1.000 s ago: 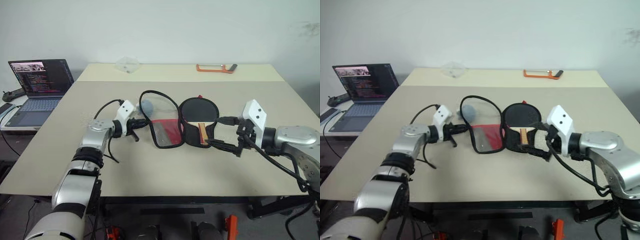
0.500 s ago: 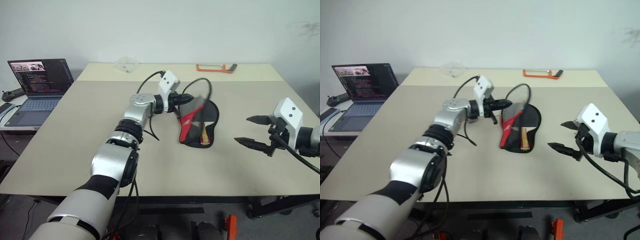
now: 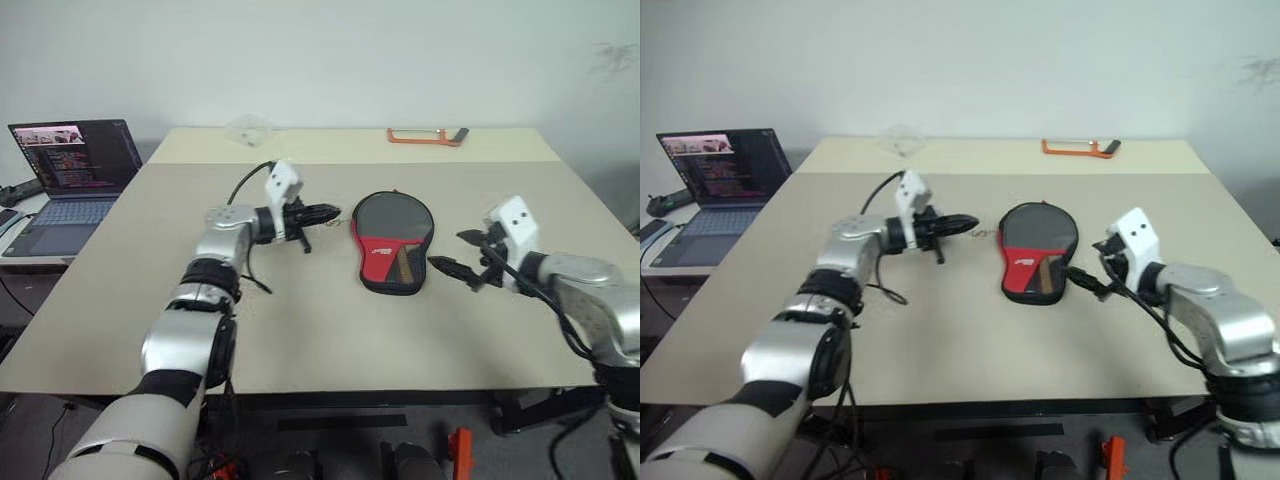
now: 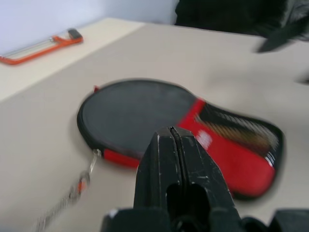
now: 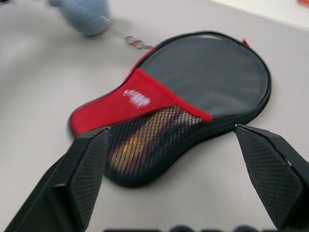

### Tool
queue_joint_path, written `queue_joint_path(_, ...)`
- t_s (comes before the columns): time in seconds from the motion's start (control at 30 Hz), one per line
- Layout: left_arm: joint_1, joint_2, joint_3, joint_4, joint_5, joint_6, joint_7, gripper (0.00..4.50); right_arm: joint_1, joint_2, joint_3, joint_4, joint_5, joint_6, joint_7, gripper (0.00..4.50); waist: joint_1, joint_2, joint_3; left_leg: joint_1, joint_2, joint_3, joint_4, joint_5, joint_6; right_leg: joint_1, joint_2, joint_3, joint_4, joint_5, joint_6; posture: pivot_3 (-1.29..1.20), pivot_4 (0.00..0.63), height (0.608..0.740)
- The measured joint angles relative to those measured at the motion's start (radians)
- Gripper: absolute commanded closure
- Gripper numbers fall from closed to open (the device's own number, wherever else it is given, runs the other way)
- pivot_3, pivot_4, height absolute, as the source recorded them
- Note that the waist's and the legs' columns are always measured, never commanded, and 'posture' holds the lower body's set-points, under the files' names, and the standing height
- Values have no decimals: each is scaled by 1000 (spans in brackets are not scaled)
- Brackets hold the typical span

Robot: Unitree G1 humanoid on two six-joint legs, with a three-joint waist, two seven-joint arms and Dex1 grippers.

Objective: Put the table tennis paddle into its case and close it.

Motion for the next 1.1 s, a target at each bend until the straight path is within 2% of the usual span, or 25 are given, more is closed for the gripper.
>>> queue_joint_path(0.2,189,132,31,-418,-139,230,-80,4468,-110,118,23,247,-95,5,-136,0,13,0,0,-1,-1,-2,1,0,0,0,-1,-1,-1,0,0,0,150,740)
queue_joint_path(0.47,303,225,74,-663,-234,351,-38,4468,-135,152,43,405,-186,-78,-167,0,10,1,0,0,0,-1,1,0,0,0,0,-1,0,0,0,0,150,740)
queue_joint_path(0.7,380,236,74,-769,-277,390,3,4468,-175,194,60,529,-228,-164,-135,0,1,1,-1,0,0,-1,1,0,0,0,0,0,1,0,0,0,150,740)
queue_joint_path(1.03,410,250,72,-773,-287,372,10,4468,-261,225,94,706,-292,-251,-68,0,-15,2,-1,3,0,-1,1,0,0,2,1,1,1,1,-1,0,150,740)
queue_joint_path(1.1,414,250,70,-774,-287,363,10,4500,-273,226,98,726,-302,-254,-49,397,-15,2,-1,3,1,-1,1,0,0,2,1,1,1,1,-2,0,150,740)
